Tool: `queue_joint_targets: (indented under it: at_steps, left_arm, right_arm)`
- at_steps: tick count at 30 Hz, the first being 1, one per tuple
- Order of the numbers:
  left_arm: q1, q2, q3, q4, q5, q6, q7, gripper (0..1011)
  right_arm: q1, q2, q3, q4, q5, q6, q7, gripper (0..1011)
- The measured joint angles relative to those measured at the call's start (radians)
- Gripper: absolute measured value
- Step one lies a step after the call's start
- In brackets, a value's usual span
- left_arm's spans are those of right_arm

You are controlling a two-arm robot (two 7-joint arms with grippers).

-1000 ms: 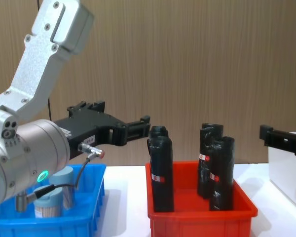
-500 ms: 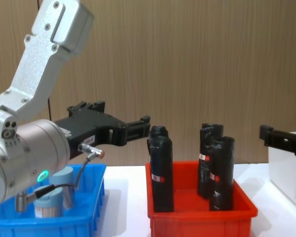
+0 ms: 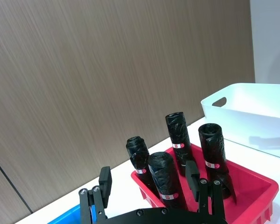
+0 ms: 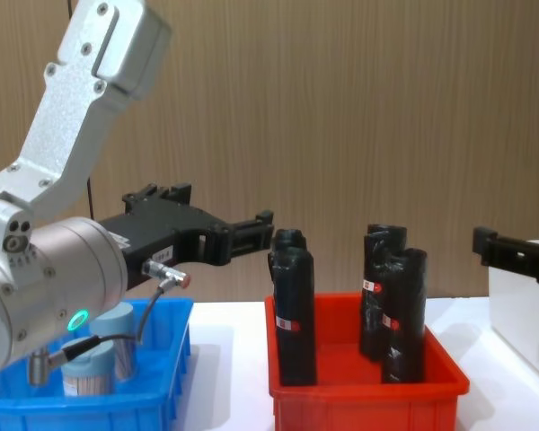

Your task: Pick the cotton swabs from the blue box and place them into the white box.

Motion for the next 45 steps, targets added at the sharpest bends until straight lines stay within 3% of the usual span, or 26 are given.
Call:
queue_joint_targets:
  at_steps: [25, 33, 45]
  left_arm:
    - [-0.013, -0.012, -0.008, 0.017, -0.008, 0.001, -0.002, 1000]
    - [-0.008, -0.002, -0.03, 0.02, -0.061, -0.001, 0.016, 1000]
    - [0.005, 0.029, -0.081, 0.042, -0.189, 0.009, 0.045, 1000]
  right_arm:
    - [0.0, 0.0, 0.0, 0.0, 0.0, 0.0, 0.0, 1002]
    - [0.0, 0.0, 0.0, 0.0, 0.0, 0.0, 0.0, 1002]
    - [0.0, 0.0, 0.0, 0.0, 0.0, 0.0, 0.0, 1002]
